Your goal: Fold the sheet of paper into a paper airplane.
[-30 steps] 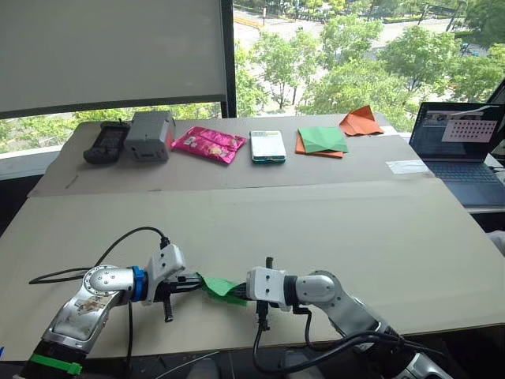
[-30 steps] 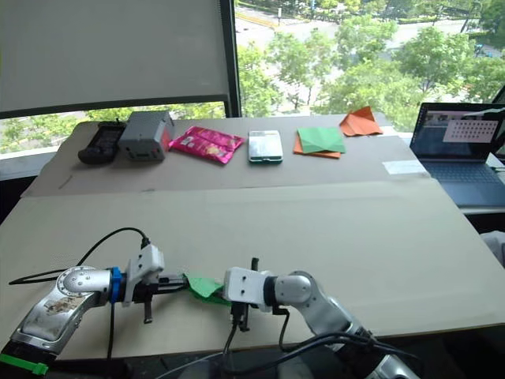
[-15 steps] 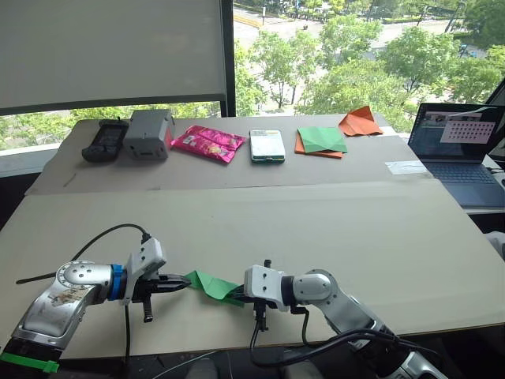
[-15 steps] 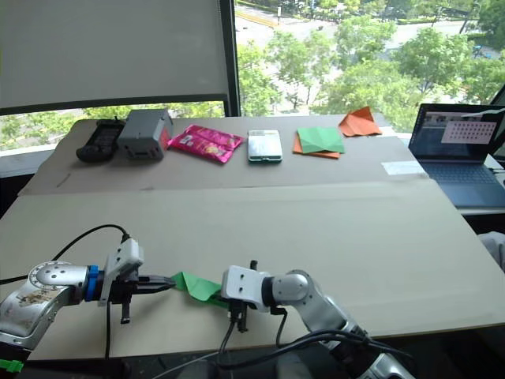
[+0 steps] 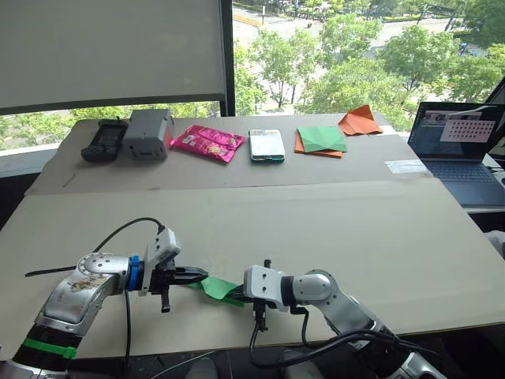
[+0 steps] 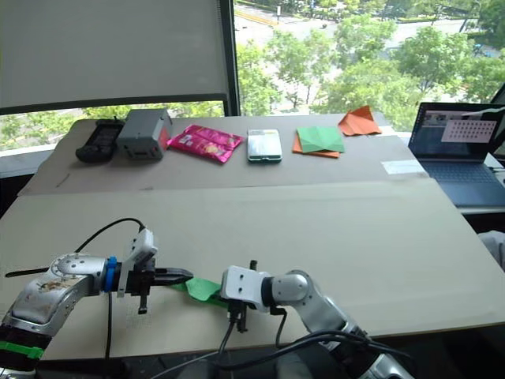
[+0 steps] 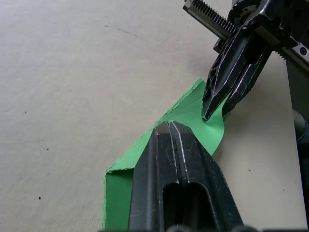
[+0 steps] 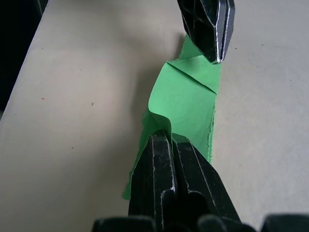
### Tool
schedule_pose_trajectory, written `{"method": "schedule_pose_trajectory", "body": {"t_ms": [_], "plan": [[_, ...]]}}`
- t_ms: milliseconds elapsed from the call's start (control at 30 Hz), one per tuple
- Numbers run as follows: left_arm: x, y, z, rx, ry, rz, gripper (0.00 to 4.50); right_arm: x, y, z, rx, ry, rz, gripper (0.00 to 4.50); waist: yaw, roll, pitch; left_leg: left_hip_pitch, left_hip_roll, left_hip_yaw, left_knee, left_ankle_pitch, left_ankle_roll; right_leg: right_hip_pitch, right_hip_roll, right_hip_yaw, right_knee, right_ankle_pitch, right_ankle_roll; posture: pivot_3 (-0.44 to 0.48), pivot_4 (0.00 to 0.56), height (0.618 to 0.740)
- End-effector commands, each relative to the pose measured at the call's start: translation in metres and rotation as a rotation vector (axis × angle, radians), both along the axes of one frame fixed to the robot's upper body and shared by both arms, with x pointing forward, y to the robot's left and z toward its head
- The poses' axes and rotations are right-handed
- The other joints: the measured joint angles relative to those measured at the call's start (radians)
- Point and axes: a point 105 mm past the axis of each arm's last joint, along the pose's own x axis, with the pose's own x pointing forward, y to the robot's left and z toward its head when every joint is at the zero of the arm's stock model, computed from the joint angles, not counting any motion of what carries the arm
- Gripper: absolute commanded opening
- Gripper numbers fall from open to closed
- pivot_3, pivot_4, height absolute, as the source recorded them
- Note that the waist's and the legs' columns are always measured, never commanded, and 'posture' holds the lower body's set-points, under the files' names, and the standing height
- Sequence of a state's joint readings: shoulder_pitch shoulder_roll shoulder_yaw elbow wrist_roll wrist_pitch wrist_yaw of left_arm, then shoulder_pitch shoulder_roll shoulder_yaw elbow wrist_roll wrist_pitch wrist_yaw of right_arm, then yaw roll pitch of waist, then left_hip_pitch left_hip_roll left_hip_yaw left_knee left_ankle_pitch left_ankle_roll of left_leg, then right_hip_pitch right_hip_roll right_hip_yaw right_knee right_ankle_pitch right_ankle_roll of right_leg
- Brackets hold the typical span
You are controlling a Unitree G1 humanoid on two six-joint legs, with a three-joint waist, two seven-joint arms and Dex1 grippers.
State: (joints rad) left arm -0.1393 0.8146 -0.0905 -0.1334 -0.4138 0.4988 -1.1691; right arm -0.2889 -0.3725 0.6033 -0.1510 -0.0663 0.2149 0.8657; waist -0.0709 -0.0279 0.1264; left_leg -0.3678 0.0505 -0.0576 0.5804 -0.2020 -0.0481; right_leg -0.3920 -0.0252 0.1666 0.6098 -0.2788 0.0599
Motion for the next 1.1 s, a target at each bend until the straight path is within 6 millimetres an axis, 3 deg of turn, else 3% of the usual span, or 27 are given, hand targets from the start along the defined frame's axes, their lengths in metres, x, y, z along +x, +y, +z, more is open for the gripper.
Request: {"method": "schedule_pose_trajectory", "body": {"t_ms": [33,367,400,500,633,733,800,900,1100], "plan": [[0.001,0.000,-0.006,0.047,-0.040,-0.022,0.00,-0.002,-0.004,-0.010,-0.049,0.027,-0.019,0.02,0.000,0.000,0.000,0.000,0.000,0.000,0.000,0.000,0.000,0.000,0.000,0.000,0.000,0.000,0.000,0.000,0.150,0.740],[0.001,0.000,-0.023,0.129,-0.065,-0.054,0.00,-0.001,-0.003,0.009,-0.021,0.028,-0.011,0.02,0.005,0.001,-0.001,0.000,0.000,0.000,0.001,0.000,0.000,0.002,0.000,0.000,0.000,0.000,0.000,0.000,0.150,0.740],[0.000,-0.001,-0.023,0.128,-0.065,-0.055,0.00,0.000,-0.003,0.012,-0.011,0.030,-0.020,0.61,0.006,0.001,-0.001,0.000,0.000,0.000,0.001,0.000,0.000,0.002,0.000,0.000,0.000,0.000,0.000,0.000,0.150,0.740],[-0.001,-0.002,-0.024,0.123,-0.061,-0.057,0.00,0.003,0.000,0.028,0.052,0.037,-0.039,1.58,0.007,0.001,-0.001,0.000,0.000,0.000,0.001,0.000,0.000,0.002,0.000,0.000,0.000,0.000,0.000,0.000,0.150,0.740],[-0.001,-0.002,-0.023,0.121,-0.060,-0.055,0.00,0.008,0.008,0.063,0.205,0.082,-0.074,1.58,0.006,0.001,0.000,0.000,0.000,0.000,0.001,0.000,0.000,0.002,0.000,0.000,0.000,0.000,0.000,0.000,0.150,0.740],[-0.002,-0.002,-0.024,0.120,-0.060,-0.054,0.00,0.020,0.013,0.069,0.238,0.103,-0.138,0.63,0.003,0.003,-0.001,0.000,0.000,0.000,0.001,0.000,0.000,0.002,0.000,0.000,0.000,0.000,0.000,0.000,0.150,0.740],[-0.001,-0.003,-0.023,0.118,-0.060,-0.051,0.00,0.027,0.015,0.067,0.235,0.116,-0.169,0.03,0.004,0.003,-0.001,0.000,0.000,0.000,0.001,0.000,0.000,0.002,0.000,0.000,0.001,0.000,0.000,0.000,0.150,0.740],[-0.001,-0.003,-0.023,0.117,-0.063,-0.048,0.00,0.025,0.019,0.063,0.227,0.143,-0.159,0.03,0.005,0.003,-0.001,0.000,0.000,0.000,0.001,0.001,0.002,0.002,0.000,0.000,0.000,0.000,0.000,0.000,0.150,0.740],[0.000,-0.003,-0.023,0.121,-0.069,-0.045,0.00,0.024,0.023,0.031,0.102,0.158,-0.163,0.03,0.003,0.003,-0.001,0.000,0.000,0.000,0.001,0.001,0.002,0.002,0.000,0.000,0.001,0.000,0.000,0.000,0.150,0.740]]}}
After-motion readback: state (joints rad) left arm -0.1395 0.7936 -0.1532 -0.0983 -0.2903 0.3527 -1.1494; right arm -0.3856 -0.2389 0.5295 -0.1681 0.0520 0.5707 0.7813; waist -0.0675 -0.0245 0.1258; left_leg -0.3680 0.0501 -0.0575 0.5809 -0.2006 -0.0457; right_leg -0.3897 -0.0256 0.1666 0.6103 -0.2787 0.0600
